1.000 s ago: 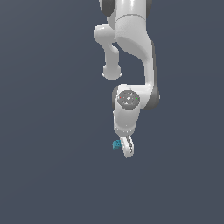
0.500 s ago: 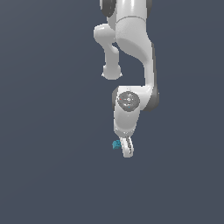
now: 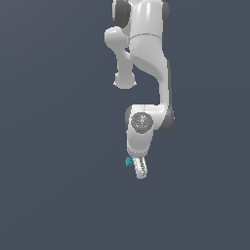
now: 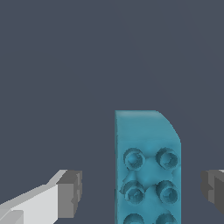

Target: Pick up the object and move it to a goal position.

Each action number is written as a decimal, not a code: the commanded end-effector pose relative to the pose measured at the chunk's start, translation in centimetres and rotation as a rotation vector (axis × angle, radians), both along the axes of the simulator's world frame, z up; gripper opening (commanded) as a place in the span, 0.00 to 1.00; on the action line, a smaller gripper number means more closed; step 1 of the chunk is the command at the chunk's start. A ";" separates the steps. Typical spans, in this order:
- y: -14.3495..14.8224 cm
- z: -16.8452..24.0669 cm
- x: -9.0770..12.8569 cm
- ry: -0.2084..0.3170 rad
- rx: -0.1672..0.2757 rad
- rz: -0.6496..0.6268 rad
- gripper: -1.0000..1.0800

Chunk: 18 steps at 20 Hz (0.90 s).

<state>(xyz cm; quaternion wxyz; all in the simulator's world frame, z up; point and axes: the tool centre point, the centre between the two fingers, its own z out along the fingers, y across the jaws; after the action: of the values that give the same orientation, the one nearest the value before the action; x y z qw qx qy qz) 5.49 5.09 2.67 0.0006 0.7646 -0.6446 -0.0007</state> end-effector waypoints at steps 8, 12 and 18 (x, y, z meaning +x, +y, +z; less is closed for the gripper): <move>0.0 -0.5 0.2 -0.002 0.000 0.000 0.00; 0.0 -0.5 0.2 -0.002 0.000 0.000 0.00; 0.0 -0.4 -0.1 -0.002 0.000 0.000 0.00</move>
<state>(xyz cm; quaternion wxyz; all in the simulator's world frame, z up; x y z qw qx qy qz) 5.51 5.11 2.21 0.0001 0.7645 -0.6446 -0.0003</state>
